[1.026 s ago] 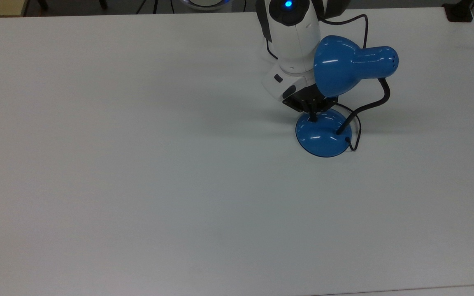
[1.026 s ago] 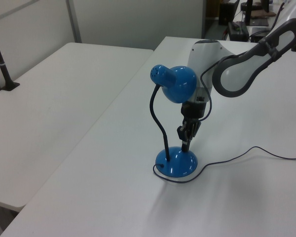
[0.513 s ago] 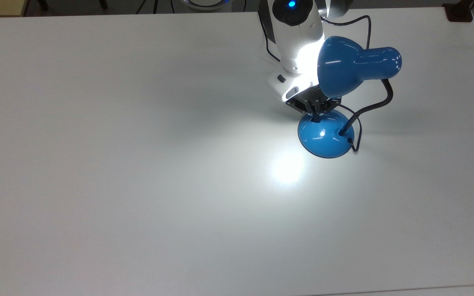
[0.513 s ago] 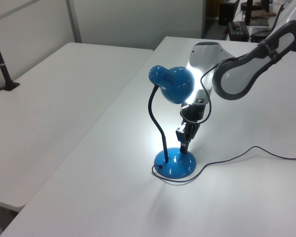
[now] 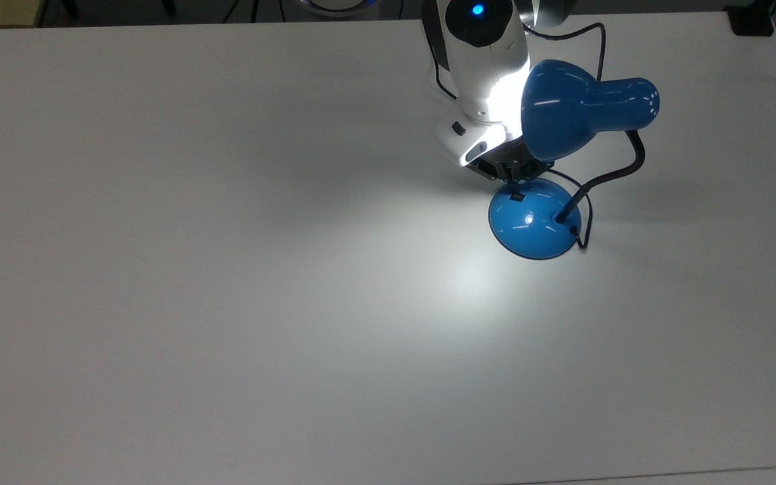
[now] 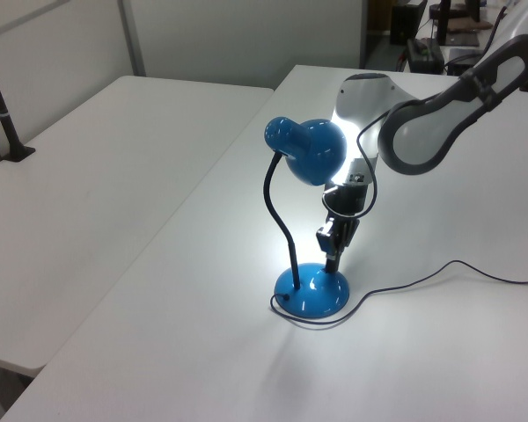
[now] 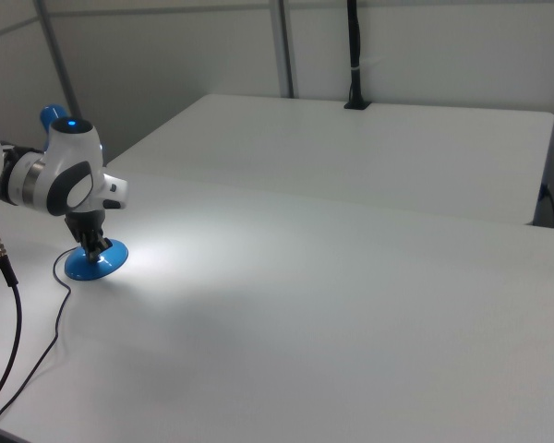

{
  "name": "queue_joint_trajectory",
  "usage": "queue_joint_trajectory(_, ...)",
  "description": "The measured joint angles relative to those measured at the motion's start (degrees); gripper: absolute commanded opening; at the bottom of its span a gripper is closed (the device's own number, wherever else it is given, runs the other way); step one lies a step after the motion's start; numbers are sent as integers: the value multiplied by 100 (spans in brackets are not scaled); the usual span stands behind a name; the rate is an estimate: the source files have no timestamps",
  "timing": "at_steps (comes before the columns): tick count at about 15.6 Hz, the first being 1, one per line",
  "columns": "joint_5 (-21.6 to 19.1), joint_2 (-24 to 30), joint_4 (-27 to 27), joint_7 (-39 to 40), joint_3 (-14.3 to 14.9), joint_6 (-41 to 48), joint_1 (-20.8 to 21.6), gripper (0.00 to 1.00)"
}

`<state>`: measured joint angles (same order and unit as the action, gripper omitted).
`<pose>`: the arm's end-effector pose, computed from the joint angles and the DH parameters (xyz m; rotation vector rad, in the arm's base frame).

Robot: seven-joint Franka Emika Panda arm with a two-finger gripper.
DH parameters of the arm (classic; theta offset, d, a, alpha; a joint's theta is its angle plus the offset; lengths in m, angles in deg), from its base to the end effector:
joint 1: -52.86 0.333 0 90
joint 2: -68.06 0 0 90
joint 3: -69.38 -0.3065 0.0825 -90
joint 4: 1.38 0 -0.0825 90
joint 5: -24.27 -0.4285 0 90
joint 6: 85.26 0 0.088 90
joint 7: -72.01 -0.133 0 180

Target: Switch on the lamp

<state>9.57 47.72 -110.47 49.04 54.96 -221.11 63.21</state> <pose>0.6081 0.2838 0.2695 -2.8337 0.2320 0.0071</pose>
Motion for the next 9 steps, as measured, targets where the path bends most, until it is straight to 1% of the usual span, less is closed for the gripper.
queue_joint_trajectory(1, 88, 53, 26, 0, 1, 347, -55, 12)
queue_joint_trajectory(2, 180, 126, 47, 0, 1, 660, -110, 16)
queue_joint_trajectory(3, 241, 210, 61, 0, 3, 926, -167, 27)
queue_joint_trajectory(4, 278, 297, 77, 1, 5, 1140, -230, 46)
queue_joint_trajectory(5, 301, 382, 104, 34, 7, 1357, -311, 75)
queue_joint_trajectory(6, 319, 469, 158, 144, 11, 1621, -408, 97)
queue_joint_trajectory(7, 326, 548, 241, 310, 21, 1910, -510, 100)
queue_joint_trajectory(9, 370, 746, 443, 670, 142, 2432, -675, 100)
